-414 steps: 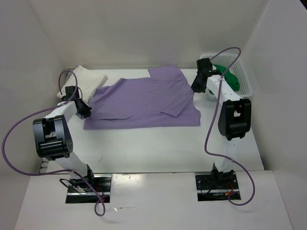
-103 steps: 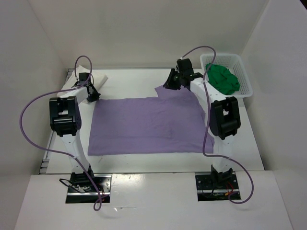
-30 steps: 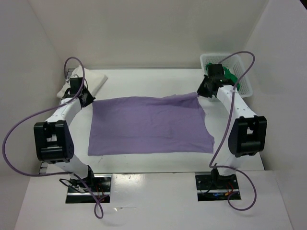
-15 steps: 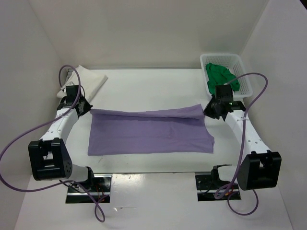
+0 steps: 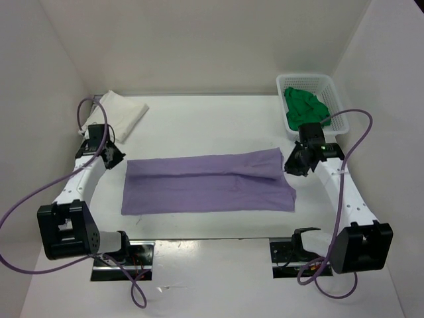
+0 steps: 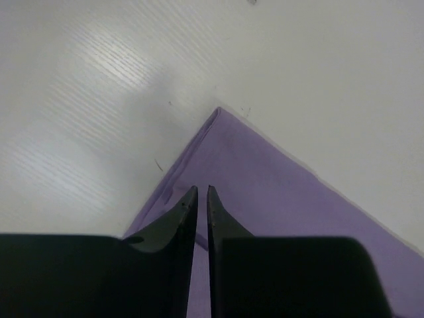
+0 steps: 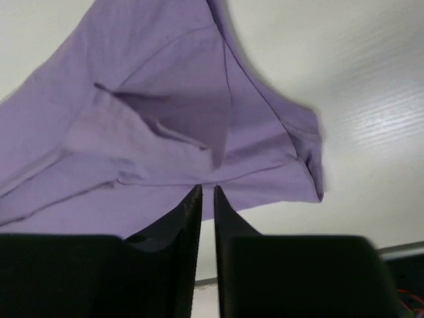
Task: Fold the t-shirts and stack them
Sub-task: Fold the other side of the tshirt into a rectangle
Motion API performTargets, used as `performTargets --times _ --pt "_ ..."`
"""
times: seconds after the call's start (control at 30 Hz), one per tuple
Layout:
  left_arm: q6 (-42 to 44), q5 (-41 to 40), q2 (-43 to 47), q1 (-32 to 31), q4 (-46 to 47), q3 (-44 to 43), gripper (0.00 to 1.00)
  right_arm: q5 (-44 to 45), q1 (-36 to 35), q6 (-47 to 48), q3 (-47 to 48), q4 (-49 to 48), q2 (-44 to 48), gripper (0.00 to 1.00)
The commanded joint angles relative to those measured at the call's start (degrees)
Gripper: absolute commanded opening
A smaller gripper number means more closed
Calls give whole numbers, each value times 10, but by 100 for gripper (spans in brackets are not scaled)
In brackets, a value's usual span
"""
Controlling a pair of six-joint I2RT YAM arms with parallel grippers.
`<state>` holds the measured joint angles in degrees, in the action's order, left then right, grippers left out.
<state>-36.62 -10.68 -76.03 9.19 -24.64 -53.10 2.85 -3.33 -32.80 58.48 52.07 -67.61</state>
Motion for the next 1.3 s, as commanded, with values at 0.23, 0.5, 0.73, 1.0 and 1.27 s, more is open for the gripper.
performTargets --times 0.23,0.5,0.73,1.0,1.27 --pt "-22 13 60 -8 -12 -36 22 -6 -25 6 33 25 28 21" --pt "-49 53 -10 -144 101 10 23 -7 -138 -33 76 -161 -152 9" --pt "-87 117 -90 -151 152 46 25 15 -193 -27 130 -221 -325 31" --pt "-99 137 -103 -151 173 87 26 52 -199 -17 130 -234 -365 34" --pt "-99 131 -97 -151 173 87 26 59 -199 -10 130 -239 -388 34"
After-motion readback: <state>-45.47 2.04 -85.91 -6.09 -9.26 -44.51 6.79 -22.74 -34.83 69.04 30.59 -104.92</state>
